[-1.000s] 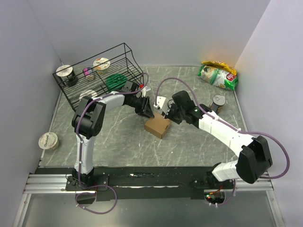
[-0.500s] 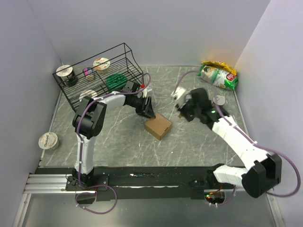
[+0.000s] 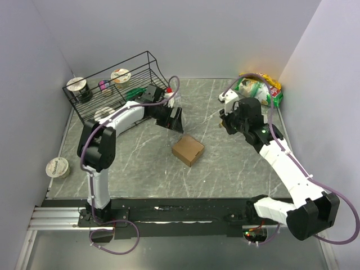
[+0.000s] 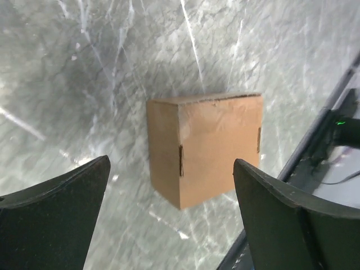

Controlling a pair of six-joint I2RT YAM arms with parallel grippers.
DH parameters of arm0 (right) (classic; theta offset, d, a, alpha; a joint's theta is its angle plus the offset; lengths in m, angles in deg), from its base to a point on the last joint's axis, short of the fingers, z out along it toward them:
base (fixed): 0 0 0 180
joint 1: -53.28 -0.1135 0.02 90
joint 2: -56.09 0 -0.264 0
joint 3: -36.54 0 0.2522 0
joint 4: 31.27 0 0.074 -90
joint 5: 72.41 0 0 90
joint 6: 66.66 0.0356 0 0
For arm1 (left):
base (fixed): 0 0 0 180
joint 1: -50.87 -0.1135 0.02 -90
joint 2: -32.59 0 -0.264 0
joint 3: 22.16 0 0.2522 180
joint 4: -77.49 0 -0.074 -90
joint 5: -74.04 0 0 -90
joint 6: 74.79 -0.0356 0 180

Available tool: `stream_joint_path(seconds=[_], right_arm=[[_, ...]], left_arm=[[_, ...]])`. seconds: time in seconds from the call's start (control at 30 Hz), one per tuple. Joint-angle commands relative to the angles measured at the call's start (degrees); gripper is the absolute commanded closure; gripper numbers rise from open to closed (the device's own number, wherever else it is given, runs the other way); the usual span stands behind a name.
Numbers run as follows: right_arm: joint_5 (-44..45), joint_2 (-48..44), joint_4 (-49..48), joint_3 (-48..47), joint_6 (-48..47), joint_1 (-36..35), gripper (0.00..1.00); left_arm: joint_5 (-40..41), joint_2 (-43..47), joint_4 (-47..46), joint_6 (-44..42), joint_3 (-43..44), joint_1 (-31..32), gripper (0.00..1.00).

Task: Unpack the express box

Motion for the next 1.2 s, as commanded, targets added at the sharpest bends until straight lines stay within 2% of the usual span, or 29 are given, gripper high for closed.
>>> stream_joint_path(seconds=[0.0,0.07,0.2,0.23,0.37,0.43,0.47,0.53,0.6,0.7,0.73,0.8,0.83,0.87,0.9,0.97,1.0,1.07,1.1,1.17], right_arm=[[0.3,-3.5,-1.6,1.2,3.4,2.7,1.0],[-1.0,-2.5,-1.7,1.9,4.8,3.0,1.0],[-4.0,-1.2,0.0,0.8,8.7,3.3,1.0],[-4.3,-1.8,-0.6,2.1,9.3,3.3,1.0],[-3.6,-3.4,-1.8,4.4,9.4,3.2,1.0],[-3.8,-3.7,-0.7,3.9,8.3,3.4,1.0],[-3.7,-3.9,-0.7,4.0,7.4,3.4,1.0],[-3.2,-3.7,-0.6,4.1,4.8,3.4,1.0],[-0.8,-2.0,0.6,3.2,3.7,3.5,1.0],[-0.6,-1.4,1.5,2.4,1.5,4.4,1.0],[-0.6,-1.6,1.2,3.0,1.0,4.4,1.0],[-1.3,-1.4,1.6,2.6,1.5,4.5,1.0],[-2.1,-1.4,1.8,2.0,2.4,4.7,1.0],[-2.9,-1.5,1.3,2.2,2.8,4.9,1.0],[-4.2,-1.6,1.1,2.2,3.5,4.9,1.0],[-6.3,-0.8,0.9,2.3,5.3,5.0,1.0],[-7.7,-0.5,0.0,2.3,5.6,4.9,1.0],[-7.9,0.6,-1.5,2.4,6.9,4.9,1.0],[-7.9,0.9,-3.0,2.4,7.4,4.8,1.0],[-8.0,1.7,-4.0,2.3,7.5,4.9,1.0]], left_arm=[[11.7,3.6,8.5,-9.9,3.1,4.6,0.04],[19.3,1.3,13.0,-10.4,5.2,5.7,0.04],[21.2,-1.1,19.0,-13.9,7.1,5.4,0.03],[17.9,-0.9,19.5,-14.9,6.9,5.2,0.03],[13.7,-1.9,21.1,-15.5,6.3,4.7,0.03],[11.3,-5.4,22.8,-13.8,9.5,4.6,0.03],[7.7,-6.5,23.3,-12.7,10.6,4.0,0.04],[6.0,-8.7,21.7,-11.5,12.2,3.5,0.01],[2.3,-10.6,20.7,-10.6,14.3,3.1,0.03],[-6.7,-12.2,20.5,-10.8,15.4,2.5,0.1],[-8.3,-12.5,19.2,-11.2,14.6,2.3,0.17],[-9.9,-13.9,18.4,-10.9,13.7,1.6,0.28],[-11.2,-14.4,18.1,-10.9,13.6,1.2,0.38],[-12.0,-14.9,18.1,-10.9,13.5,0.6,0.41],[-12.8,-15.3,18.2,-11.2,13.4,0.3,0.49],[-13.9,-15.8,20.5,-14.6,13.7,-0.4,0.55],[-14.1,-16.5,21.1,-15.1,14.1,-0.6,0.63],[-15.7,-16.6,22.4,-16.6,14.1,-1.7,0.68],[-16.4,-16.2,22.8,-17.2,13.9,-2.1,0.75],[-17.8,-15.6,23.8,-18.5,14.0,-3.0,0.8]])
